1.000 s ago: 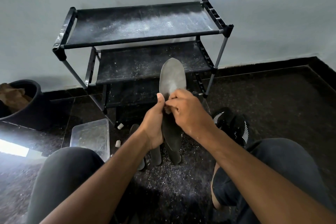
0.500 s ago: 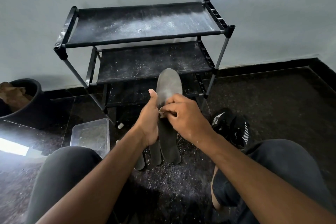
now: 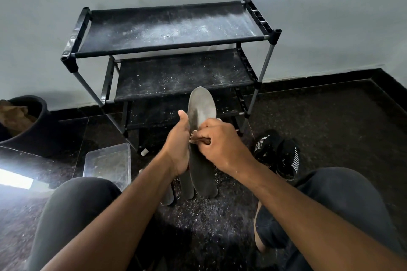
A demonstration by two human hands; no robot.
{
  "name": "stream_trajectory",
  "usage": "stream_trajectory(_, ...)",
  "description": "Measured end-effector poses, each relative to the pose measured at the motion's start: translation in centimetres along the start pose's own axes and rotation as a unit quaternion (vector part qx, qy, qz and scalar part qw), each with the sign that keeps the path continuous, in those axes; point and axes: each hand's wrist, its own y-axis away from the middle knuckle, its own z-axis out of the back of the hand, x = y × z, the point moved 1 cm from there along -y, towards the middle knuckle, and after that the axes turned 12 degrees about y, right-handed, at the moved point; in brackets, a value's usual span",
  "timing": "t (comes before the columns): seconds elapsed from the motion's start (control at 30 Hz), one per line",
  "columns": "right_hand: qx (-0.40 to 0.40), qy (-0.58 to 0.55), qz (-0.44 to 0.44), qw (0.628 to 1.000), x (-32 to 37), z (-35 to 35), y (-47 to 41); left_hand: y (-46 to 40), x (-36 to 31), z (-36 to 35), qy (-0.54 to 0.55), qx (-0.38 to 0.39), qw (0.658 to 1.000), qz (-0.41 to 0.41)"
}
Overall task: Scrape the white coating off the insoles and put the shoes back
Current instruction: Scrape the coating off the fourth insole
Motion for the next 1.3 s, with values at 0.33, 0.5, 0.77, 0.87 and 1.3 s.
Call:
stream_trajectory(0.33, -0.15, -0.011, -0.08, 0.985, -0.7, 2.3, -1.3, 1.3, 2.6, -1.1, 0.043, 0.071, 0.995, 0.055)
stream_trajectory(0.5, -0.138, -0.036, -0.103, 0.984, -0.5, 2.3, -1.0, 1.3, 2.4, -1.2, 0.052, 0.053, 0.996, 0.047)
stream_trajectory(0.77, -0.016, -0.032, -0.068, 0.997, 0.0, 1.2, -0.5, 0.1, 1.1, 0.3, 0.088, 0.043, 0.994, 0.047)
stream_trajectory(0.87, -0.082, -0.007, -0.086, 0.993, -0.5, 2.2, -1.2, 0.5, 2.2, -0.6, 0.07, 0.059, 0.994, 0.055)
stream_trajectory(1.3, 0.024, 0.021, -0.04, 0.999, -0.6, 0.5, -0.6, 0.3, 0.3, -0.3, 0.024, 0.035, 0.999, 0.02)
